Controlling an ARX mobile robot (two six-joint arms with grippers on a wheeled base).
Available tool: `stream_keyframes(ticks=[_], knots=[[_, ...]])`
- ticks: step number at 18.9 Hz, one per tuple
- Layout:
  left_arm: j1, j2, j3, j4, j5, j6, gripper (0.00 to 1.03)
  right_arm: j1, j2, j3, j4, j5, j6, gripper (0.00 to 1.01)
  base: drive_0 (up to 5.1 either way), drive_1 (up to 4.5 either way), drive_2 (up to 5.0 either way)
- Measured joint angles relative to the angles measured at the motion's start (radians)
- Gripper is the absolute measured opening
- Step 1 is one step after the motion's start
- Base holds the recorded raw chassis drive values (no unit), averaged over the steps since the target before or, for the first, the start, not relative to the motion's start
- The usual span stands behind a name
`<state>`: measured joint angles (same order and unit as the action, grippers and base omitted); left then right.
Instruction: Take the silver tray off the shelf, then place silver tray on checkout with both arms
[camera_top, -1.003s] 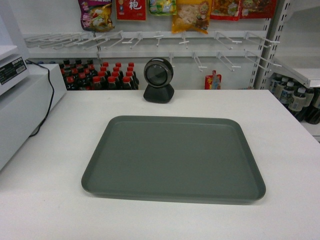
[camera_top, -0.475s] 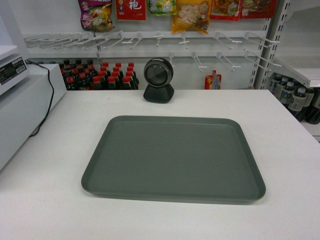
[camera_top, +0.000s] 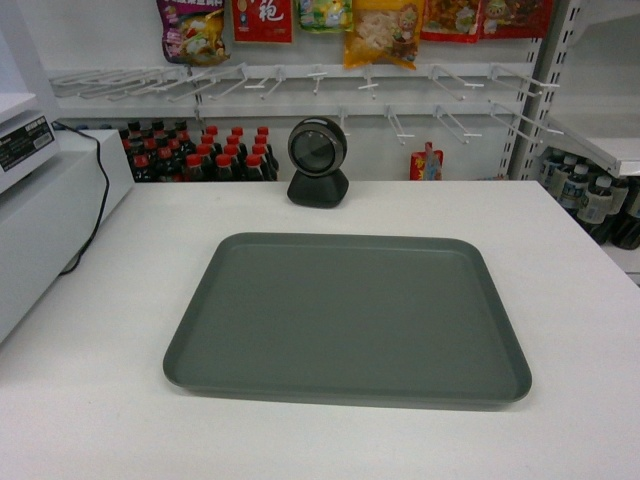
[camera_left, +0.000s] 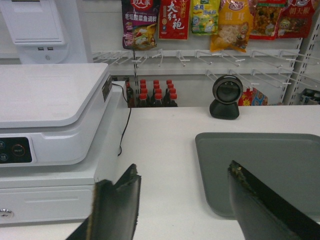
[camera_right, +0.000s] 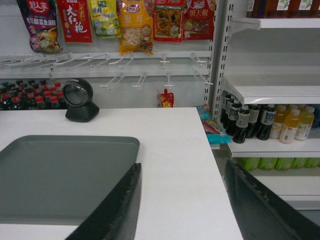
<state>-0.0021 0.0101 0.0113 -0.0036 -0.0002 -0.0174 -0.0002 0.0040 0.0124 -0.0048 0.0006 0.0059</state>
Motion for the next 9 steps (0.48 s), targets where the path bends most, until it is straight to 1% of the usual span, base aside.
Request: stream_keyframes(ticks=[2,4,5,9], knots=[[0.0,0.0,0.0,0.0,0.0,0.0,0.81,0.0,0.0,0.0,0.0,0.0,0.0,0.78,0.0,0.0,0.0],[0.0,0.0,0.0,0.0,0.0,0.0,0.97,0.0,0.0,0.0,0.0,0.0,0.0,0.95,0.0,0.0,0.0],[0.0,0.0,0.0,0.0,0.0,0.001,1.0,0.0,0.0,0.0,0.0,0.0,0.0,1.0,0.0,0.0,0.0],[0.0,0.0,0.0,0.0,0.0,0.0,0.97,0.0,0.0,0.0,0.0,0.0,0.0,0.97,0.0,0.0,0.0]])
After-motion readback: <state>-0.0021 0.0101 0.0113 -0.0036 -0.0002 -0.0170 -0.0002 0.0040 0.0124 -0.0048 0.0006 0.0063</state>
